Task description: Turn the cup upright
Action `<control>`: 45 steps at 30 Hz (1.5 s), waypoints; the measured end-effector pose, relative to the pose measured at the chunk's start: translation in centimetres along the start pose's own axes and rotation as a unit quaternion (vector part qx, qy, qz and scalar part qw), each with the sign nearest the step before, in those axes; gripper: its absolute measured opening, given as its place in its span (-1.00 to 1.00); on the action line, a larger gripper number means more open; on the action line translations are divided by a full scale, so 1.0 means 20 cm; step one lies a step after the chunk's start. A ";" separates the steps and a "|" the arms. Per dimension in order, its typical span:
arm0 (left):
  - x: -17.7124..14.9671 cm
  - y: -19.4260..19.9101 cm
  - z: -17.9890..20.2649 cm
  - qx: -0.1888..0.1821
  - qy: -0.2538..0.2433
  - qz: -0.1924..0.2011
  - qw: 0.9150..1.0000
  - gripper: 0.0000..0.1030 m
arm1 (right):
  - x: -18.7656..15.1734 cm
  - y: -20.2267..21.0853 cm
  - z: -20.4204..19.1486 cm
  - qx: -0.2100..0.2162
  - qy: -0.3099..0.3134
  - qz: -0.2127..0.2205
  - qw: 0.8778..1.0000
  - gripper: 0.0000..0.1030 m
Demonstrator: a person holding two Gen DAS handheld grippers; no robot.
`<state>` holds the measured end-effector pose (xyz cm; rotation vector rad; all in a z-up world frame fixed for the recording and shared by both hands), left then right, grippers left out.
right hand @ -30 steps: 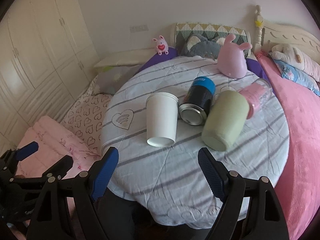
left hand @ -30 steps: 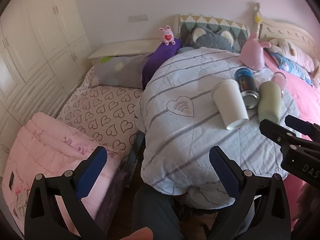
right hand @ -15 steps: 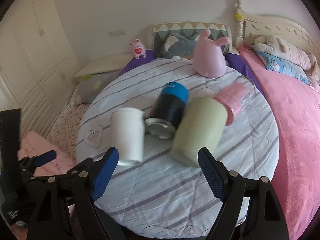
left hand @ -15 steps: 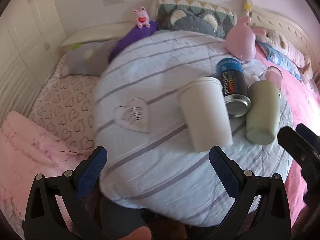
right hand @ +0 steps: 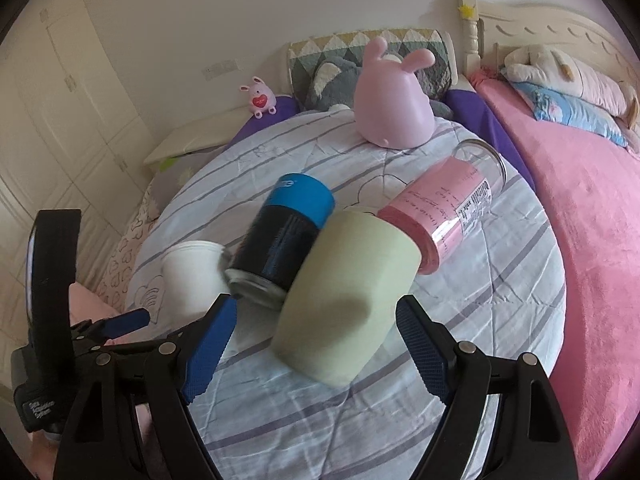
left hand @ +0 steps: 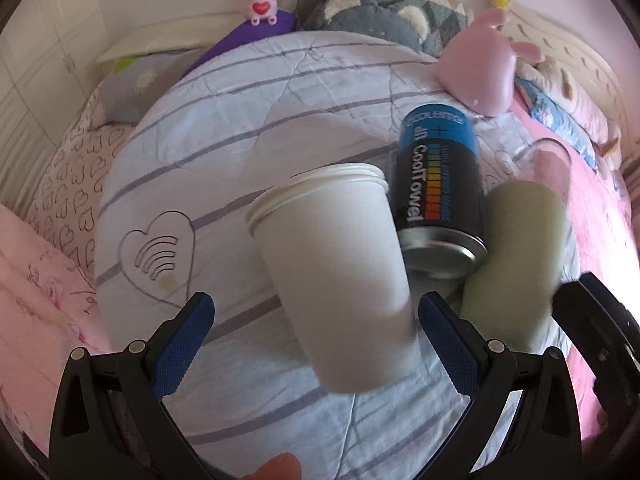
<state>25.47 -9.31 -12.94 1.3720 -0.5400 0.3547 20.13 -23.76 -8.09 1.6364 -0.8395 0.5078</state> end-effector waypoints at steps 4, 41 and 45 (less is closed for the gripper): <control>0.00 -0.05 -0.02 0.005 0.006 -0.004 1.000 0.99 | 0.00 -0.01 0.04 0.005 -0.004 0.000 1.000 0.61; 0.71 -0.48 -0.27 -0.014 -0.051 0.035 0.998 0.16 | 0.10 -0.15 0.04 -0.014 -0.010 0.010 1.000 0.61; 0.75 -0.57 -0.27 -0.014 -0.061 0.032 0.998 0.16 | 0.14 -0.17 0.04 -0.019 -0.011 0.017 1.000 0.61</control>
Point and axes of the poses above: each gripper's, at about its wrist camera, not at the fingertips, and y roughly against the way its jaws point, z to its right, x to its top, the point moved 2 cm from there along -y, roughly the way its jaws point, and after that the axes turned 9 degrees about z, right-handed, at the moved point
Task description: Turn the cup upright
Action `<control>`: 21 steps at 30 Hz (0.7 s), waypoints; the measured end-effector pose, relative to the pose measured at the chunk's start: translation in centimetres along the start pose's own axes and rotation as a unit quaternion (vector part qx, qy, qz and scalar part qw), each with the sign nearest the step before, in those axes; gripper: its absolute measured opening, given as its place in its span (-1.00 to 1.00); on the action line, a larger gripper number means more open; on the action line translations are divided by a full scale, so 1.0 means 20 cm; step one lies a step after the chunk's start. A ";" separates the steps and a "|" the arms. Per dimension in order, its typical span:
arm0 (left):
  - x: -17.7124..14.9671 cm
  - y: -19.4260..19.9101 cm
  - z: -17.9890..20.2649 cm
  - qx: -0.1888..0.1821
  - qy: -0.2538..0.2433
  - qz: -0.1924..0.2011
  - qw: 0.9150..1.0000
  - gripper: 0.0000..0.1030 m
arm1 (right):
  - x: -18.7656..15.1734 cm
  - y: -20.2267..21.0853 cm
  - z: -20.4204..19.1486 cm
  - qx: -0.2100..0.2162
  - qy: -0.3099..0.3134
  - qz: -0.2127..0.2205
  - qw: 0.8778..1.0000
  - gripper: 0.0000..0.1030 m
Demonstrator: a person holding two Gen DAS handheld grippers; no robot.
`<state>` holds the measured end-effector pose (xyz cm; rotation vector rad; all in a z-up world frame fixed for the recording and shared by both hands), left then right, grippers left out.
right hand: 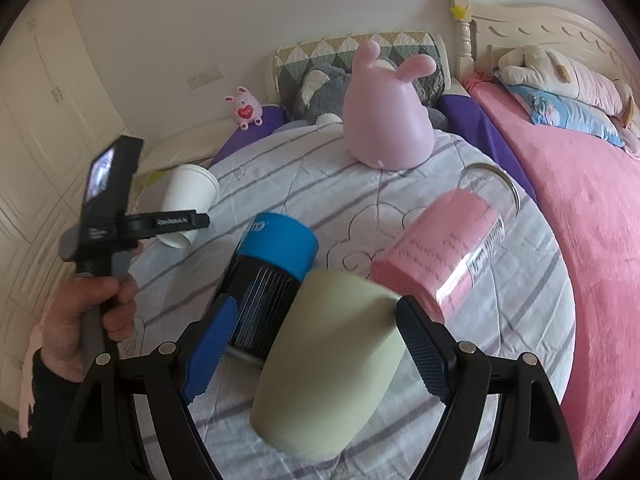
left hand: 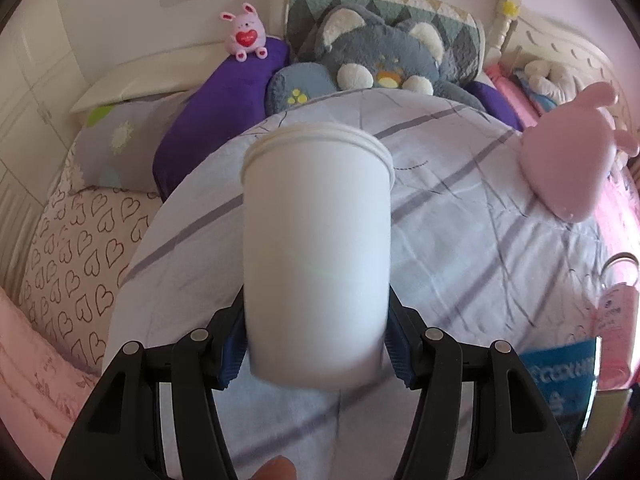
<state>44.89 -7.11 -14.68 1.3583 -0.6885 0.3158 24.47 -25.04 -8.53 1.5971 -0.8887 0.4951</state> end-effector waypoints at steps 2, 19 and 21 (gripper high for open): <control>0.01 -0.02 0.00 0.002 -0.002 0.001 1.000 0.16 | 0.01 0.00 0.00 -0.004 0.001 0.004 1.000 0.61; -0.08 0.33 -0.02 0.052 -0.012 0.031 0.998 0.96 | 0.00 0.30 -0.02 -0.019 -0.001 0.043 0.999 0.61; -0.14 0.50 -0.05 0.051 0.000 0.056 0.997 0.98 | -0.01 0.39 -0.03 -0.017 -0.001 0.055 0.998 0.61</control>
Point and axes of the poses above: each gripper's, at about its wrist camera, not at the fingertips, and y roughly against the way its jaws point, z to its right, x to its top, the point moved 2 cm from there along -y, roughly the way its jaws point, and after that the axes turned 9 degrees about z, right-handed, at the moved point
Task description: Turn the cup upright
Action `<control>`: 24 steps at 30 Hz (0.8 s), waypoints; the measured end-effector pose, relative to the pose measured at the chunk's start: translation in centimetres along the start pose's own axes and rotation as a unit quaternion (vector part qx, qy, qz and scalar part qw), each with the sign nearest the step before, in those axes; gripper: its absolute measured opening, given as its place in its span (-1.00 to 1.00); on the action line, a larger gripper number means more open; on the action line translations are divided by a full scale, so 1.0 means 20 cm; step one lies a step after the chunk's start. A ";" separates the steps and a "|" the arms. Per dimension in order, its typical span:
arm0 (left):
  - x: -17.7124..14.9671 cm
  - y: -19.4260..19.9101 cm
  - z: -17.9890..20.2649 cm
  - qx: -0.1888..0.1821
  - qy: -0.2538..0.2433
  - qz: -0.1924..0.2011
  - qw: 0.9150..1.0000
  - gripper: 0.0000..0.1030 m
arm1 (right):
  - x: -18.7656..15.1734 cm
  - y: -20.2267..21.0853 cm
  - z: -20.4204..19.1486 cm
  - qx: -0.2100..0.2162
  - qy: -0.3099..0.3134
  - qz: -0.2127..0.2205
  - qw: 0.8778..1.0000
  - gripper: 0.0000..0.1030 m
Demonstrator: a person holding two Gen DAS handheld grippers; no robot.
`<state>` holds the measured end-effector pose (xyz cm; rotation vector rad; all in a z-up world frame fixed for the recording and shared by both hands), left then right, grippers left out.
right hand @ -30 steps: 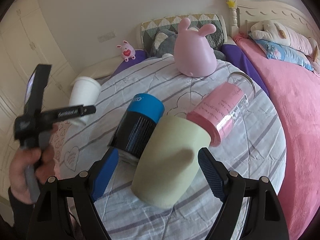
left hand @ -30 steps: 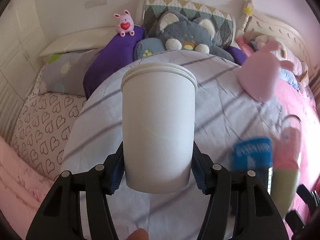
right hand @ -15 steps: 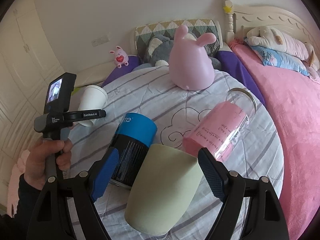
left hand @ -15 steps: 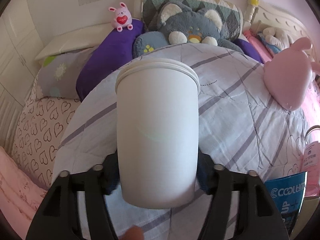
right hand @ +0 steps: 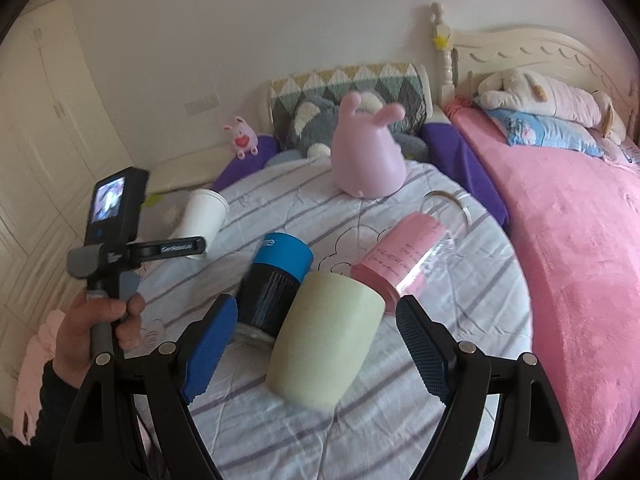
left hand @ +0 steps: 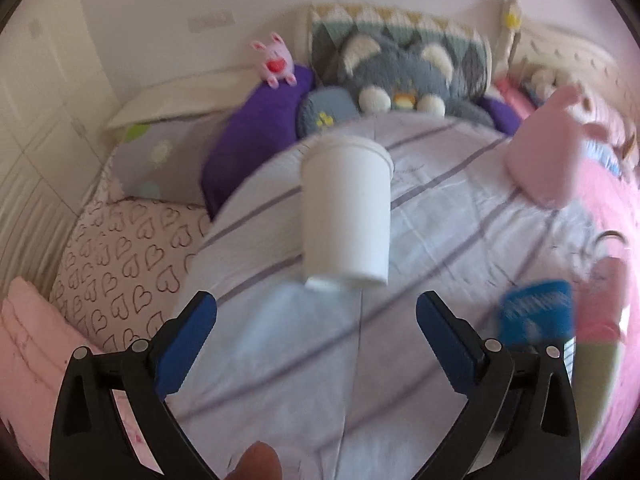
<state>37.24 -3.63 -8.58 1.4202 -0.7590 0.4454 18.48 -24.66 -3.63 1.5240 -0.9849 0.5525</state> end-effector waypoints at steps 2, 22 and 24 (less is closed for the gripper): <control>-0.05 0.17 -0.03 -0.005 0.010 0.017 1.000 0.98 | -0.01 0.09 0.00 0.003 -0.001 0.012 1.000 0.61; -0.74 1.68 0.25 0.006 -0.044 0.127 0.991 0.99 | -0.31 0.86 0.06 0.031 -0.013 0.086 0.996 0.61; -0.78 1.75 0.27 0.003 -0.041 0.134 0.990 0.99 | -0.32 0.89 0.06 0.034 -0.013 0.090 0.995 0.61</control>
Point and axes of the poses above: each gripper's, at about its wrist camera, not at the fingertips, and y roughly against the way its jaws point, z to its right, x to its top, the point moved 2 cm from there along -y, roughly the way its jaws point, and after that the axes turned 9 degrees about z, right-handed, at the moved point
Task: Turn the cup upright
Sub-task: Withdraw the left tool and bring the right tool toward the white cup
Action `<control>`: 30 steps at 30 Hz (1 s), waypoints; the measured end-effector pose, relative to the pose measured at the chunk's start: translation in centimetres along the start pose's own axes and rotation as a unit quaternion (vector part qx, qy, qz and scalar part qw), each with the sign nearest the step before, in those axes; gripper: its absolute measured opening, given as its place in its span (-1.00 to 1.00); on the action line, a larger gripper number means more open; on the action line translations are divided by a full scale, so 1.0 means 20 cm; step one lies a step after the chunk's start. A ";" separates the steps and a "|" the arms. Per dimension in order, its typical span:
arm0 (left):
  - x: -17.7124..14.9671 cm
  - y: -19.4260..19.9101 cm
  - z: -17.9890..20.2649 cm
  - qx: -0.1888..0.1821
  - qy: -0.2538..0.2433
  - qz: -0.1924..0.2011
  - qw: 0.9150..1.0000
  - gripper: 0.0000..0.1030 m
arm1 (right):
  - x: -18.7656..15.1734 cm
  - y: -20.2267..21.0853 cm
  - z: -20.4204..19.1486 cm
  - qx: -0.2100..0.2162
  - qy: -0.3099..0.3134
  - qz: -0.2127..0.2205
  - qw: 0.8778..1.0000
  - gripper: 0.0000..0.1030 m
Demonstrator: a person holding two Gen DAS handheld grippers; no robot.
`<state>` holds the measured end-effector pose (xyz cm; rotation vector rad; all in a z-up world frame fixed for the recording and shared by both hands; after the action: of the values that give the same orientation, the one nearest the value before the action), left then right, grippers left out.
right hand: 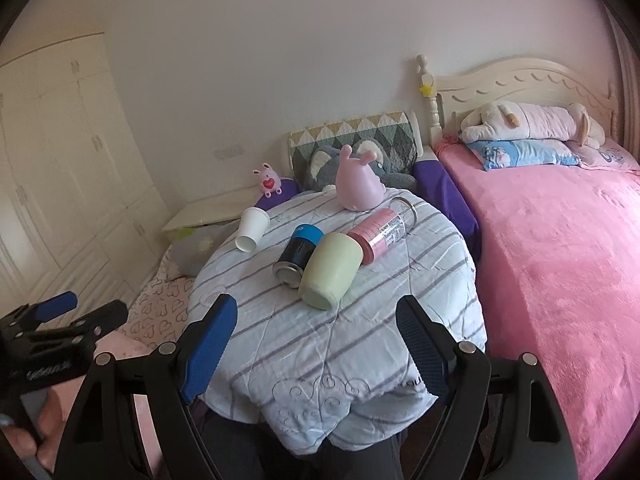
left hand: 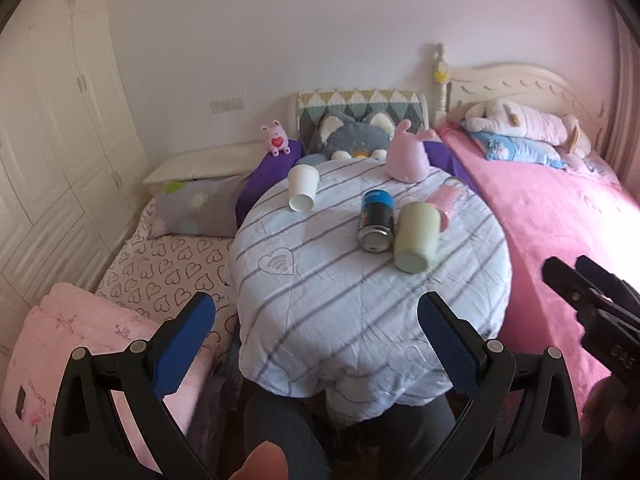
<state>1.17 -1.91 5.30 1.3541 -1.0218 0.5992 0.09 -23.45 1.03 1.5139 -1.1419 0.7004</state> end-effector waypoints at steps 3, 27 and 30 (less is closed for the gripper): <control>-0.02 0.08 0.03 -0.005 0.000 0.010 1.000 0.99 | -0.01 0.06 -0.01 0.003 0.002 0.006 1.000 0.61; -0.09 0.09 0.00 -0.006 0.020 -0.003 1.000 0.99 | -0.04 0.13 -0.09 0.015 0.017 0.013 1.000 0.61; -0.08 0.06 -0.02 -0.004 0.022 -0.008 1.000 0.99 | -0.04 0.11 -0.10 0.015 0.021 0.007 1.000 0.61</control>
<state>-0.51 -1.04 4.45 1.3349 -0.9776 0.6099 -1.94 -21.18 1.79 1.5100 -1.1160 0.7579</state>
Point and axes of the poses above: each gripper's, at about its wrist camera, not at the fingertips, and y roughly against the way its jaws point, z to its right, x to its top, the point moved 2 cm from there along -y, roughly the way its jaws point, and after that the axes turned 9 degrees about z, right-handed, at the moved point
